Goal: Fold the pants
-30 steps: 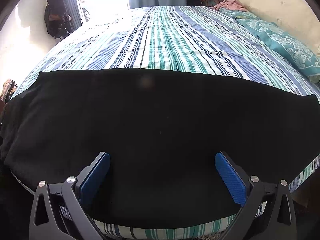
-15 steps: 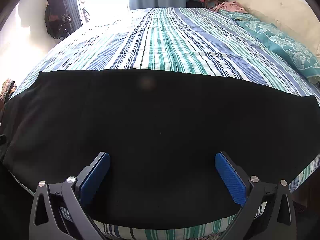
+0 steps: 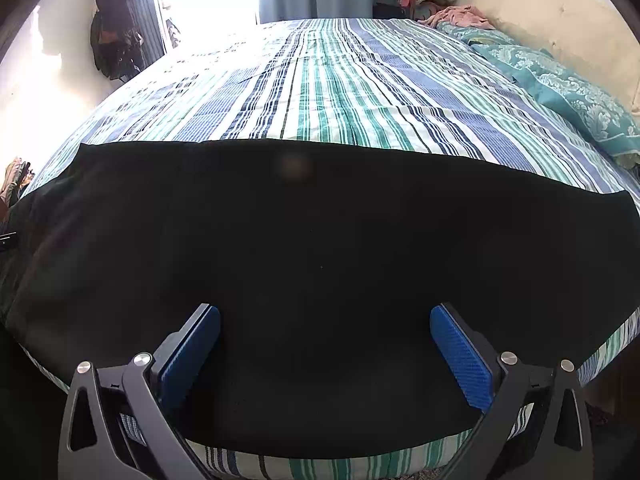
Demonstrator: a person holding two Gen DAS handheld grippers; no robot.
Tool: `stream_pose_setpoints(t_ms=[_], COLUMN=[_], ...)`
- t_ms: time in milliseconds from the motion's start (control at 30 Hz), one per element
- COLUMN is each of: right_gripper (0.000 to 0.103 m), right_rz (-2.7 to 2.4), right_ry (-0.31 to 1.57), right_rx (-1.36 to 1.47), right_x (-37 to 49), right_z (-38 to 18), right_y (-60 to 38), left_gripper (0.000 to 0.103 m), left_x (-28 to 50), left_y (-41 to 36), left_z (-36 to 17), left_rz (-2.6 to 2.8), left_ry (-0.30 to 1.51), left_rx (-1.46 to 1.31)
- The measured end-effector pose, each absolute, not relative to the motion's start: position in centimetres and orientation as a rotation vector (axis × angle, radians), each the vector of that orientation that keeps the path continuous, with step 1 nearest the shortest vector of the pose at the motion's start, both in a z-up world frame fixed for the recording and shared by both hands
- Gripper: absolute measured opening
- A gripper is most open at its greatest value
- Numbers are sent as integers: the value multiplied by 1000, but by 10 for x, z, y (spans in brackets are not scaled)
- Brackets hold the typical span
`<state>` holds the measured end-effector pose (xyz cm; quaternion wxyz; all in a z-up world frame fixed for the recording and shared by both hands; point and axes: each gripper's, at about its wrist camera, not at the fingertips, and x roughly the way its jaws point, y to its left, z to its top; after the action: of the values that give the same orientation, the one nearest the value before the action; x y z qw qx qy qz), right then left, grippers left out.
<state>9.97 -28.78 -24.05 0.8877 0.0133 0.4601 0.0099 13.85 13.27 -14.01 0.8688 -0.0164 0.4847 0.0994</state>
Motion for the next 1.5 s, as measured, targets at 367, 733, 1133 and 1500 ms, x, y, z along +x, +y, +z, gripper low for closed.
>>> stream_pose_setpoints(t_ms=[367, 733, 1133, 1500], right_gripper=[103, 103, 86, 86], right_rz=[24, 88, -26, -64], right_ry=[938, 908, 1191, 997], right_rx=[24, 166, -33, 564], right_x=[97, 100, 171, 144], right_z=[-240, -211, -231, -210], right_y=[-288, -313, -543, -714], left_gripper=[99, 102, 103, 103], left_x=[118, 165, 158, 163], left_y=[52, 56, 58, 55], left_z=[-161, -175, -177, -180], left_rz=[7, 89, 103, 139], left_ry=[1088, 1046, 998, 1005], left_rx=[172, 117, 85, 74])
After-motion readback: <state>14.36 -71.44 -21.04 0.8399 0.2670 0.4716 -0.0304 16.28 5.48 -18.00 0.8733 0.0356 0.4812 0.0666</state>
